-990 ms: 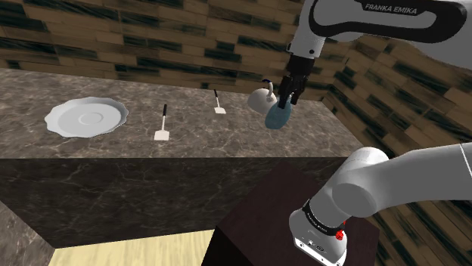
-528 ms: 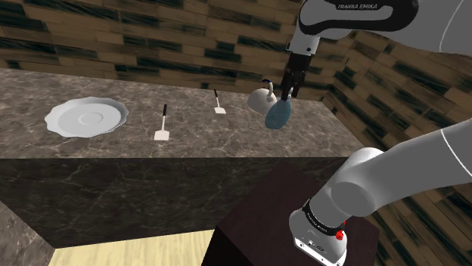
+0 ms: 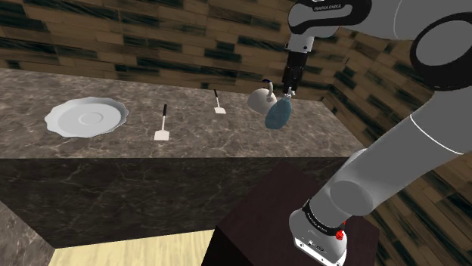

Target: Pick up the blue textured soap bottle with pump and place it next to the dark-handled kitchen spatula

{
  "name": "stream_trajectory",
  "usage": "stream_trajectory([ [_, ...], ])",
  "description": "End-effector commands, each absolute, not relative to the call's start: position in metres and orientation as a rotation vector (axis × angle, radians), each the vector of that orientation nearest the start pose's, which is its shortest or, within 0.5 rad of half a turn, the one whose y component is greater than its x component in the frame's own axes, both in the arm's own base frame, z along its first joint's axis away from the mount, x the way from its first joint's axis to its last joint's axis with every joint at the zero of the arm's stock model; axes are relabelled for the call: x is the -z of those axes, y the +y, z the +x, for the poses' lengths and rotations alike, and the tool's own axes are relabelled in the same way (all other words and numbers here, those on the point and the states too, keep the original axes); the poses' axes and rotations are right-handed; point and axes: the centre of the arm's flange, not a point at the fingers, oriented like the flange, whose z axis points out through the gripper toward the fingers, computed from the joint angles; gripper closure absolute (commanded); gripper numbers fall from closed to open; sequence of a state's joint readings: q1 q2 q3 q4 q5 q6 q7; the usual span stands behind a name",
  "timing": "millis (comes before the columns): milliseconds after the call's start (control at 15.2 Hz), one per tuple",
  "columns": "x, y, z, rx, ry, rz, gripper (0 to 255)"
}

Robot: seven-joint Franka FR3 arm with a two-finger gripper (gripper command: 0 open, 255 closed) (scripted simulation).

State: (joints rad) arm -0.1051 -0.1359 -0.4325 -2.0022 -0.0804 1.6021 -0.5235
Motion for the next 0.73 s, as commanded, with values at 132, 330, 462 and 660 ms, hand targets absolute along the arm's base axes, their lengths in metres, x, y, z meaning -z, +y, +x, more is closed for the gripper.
stream_trajectory([
  [132, -0.479, -0.309, 0.436, -0.405, -0.042, -3.000, 0],
  [330, -0.471, -0.343, 0.454, -0.425, -0.058, -3.001, 0],
  [462, -0.466, -0.366, 0.466, -0.438, -0.069, -3.000, 0],
  [660, -0.459, -0.394, 0.481, -0.455, -0.082, -3.000, 0],
])
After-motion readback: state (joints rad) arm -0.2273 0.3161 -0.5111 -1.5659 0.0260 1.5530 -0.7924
